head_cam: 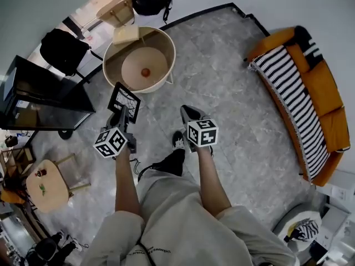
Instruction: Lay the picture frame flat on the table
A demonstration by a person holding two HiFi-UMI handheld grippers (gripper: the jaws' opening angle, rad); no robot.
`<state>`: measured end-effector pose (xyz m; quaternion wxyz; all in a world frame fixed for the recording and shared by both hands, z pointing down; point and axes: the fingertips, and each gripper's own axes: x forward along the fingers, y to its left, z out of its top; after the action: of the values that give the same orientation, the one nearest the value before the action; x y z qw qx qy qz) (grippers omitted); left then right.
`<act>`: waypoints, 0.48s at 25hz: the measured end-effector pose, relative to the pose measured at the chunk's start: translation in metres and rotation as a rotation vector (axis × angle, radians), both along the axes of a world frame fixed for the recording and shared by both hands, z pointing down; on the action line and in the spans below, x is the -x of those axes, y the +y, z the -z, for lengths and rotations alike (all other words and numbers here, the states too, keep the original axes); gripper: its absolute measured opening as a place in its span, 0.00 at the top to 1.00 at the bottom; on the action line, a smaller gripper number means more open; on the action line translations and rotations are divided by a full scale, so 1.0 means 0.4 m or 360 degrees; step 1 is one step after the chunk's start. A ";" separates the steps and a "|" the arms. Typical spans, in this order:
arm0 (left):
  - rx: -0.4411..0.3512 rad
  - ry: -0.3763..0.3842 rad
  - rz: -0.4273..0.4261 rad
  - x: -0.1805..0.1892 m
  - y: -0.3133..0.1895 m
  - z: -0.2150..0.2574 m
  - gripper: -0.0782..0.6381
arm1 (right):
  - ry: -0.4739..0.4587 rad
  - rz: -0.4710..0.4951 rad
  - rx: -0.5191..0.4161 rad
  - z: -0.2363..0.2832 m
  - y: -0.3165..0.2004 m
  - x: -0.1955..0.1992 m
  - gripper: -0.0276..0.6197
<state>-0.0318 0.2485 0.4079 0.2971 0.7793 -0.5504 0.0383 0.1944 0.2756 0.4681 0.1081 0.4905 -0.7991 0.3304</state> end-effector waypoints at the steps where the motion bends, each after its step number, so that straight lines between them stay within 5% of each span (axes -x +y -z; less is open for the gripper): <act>1: -0.0006 0.0026 0.0024 -0.001 -0.035 -0.004 0.83 | 0.0036 0.0009 -0.0017 0.015 -0.028 -0.007 0.90; 12: -0.0023 0.0347 0.0193 0.032 -0.259 -0.047 0.83 | 0.0329 -0.0245 -0.0127 0.104 -0.299 -0.169 0.90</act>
<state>-0.0446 0.1448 0.4269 0.3512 0.7463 -0.5612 -0.0687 0.2620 0.1561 0.4265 0.1446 0.5858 -0.7562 0.2533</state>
